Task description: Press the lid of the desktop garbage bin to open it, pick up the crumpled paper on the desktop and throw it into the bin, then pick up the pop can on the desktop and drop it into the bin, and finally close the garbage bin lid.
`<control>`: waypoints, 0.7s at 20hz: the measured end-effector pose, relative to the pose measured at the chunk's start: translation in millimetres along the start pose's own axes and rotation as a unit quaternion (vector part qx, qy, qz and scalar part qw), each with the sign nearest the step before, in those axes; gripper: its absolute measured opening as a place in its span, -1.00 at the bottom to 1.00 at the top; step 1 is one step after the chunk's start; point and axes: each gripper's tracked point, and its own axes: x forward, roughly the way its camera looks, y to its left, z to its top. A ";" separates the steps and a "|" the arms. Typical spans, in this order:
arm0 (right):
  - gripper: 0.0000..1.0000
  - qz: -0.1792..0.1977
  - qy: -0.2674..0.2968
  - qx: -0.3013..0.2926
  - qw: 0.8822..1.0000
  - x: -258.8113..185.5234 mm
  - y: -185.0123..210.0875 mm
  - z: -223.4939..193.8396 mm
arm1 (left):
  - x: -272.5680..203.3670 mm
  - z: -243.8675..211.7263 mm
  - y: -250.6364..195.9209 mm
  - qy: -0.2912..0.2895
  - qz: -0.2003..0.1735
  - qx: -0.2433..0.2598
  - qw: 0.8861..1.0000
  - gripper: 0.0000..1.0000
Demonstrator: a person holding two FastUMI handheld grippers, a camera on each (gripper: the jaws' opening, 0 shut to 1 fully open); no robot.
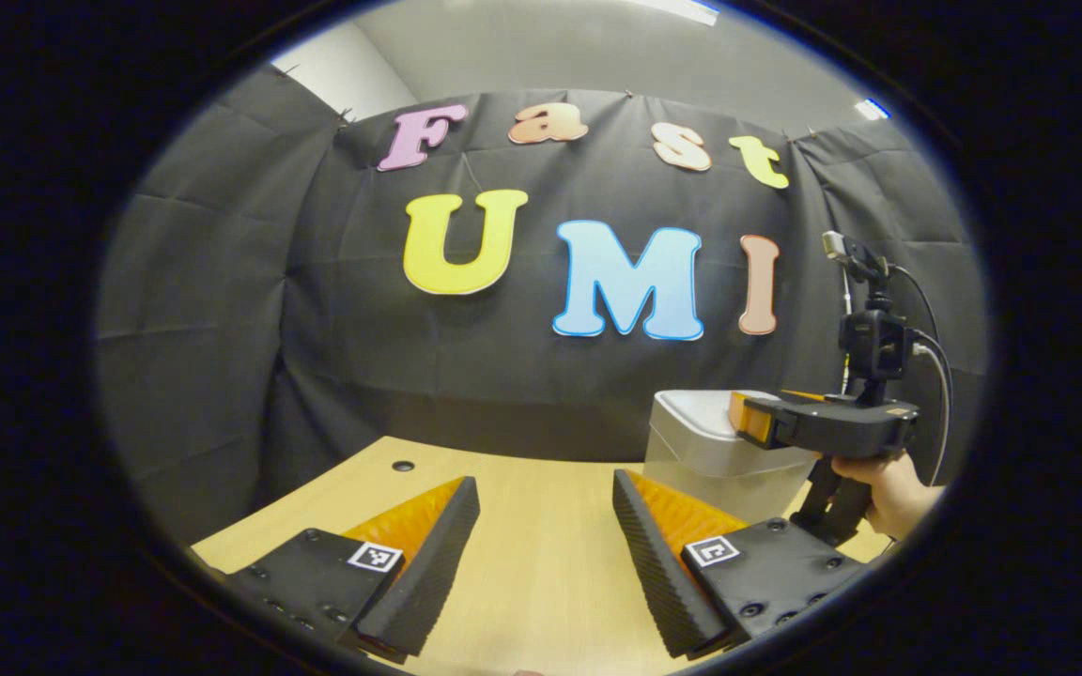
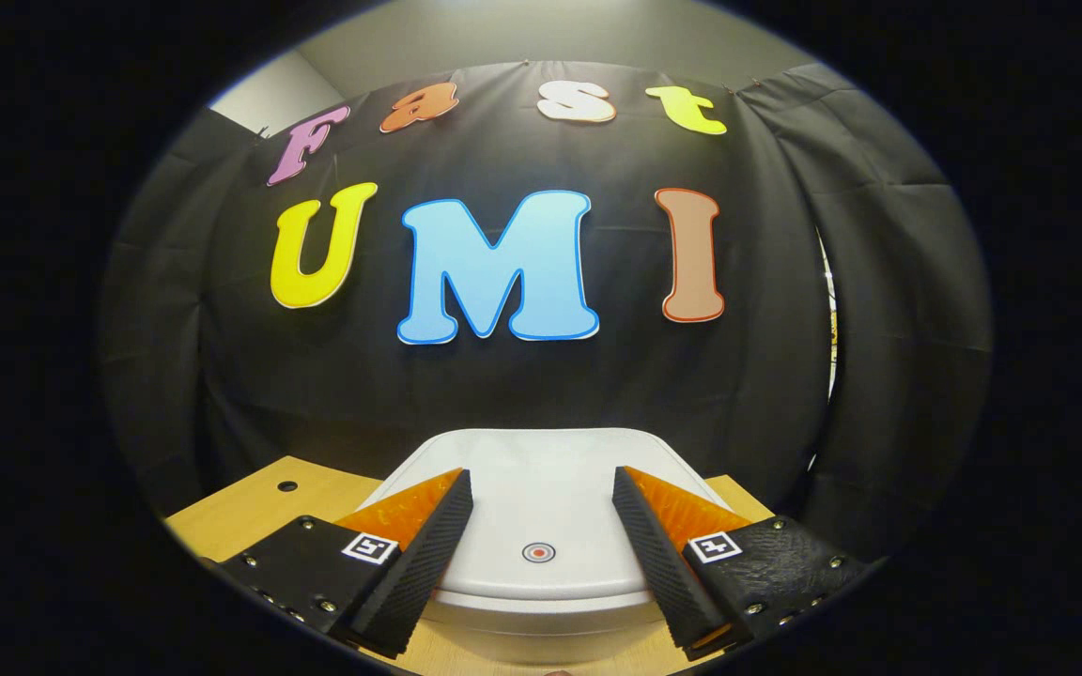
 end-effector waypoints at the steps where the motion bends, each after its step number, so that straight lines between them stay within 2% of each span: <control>1: 0.93 0.006 0.003 0.000 1.000 -4.5 0.5 0.2 | -3.4 -1.0 1.1 0.000 0.008 0.004 1.000 0.92; 4: 0.93 0.026 0.012 0.007 1.000 -23.3 4.1 -0.2 | -12.7 1.5 2.7 -0.007 0.024 0.012 1.000 0.92; 7: 0.96 0.047 0.013 0.012 0.999 -51.1 11.0 1.5 | -12.8 2.5 -0.2 -0.013 0.024 0.014 1.000 0.92; 11: 0.96 0.039 -0.001 -0.015 0.999 -101.1 11.7 5.6 | -2.4 11.7 -11.2 -0.024 -0.007 0.021 0.999 0.83; 12: 0.96 0.037 0.001 -0.022 0.999 -112.0 12.0 4.7 | 1.8 12.9 -13.1 -0.024 -0.014 0.023 0.999 0.92; 13: 0.96 0.038 0.004 -0.026 0.999 -123.3 15.3 3.0 | 4.5 14.9 -14.8 -0.026 -0.022 0.023 0.999 0.92; 14: 0.96 0.042 0.002 -0.026 0.999 -133.5 18.6 3.6 | 6.6 18.0 -16.9 -0.030 -0.029 0.022 0.999 0.83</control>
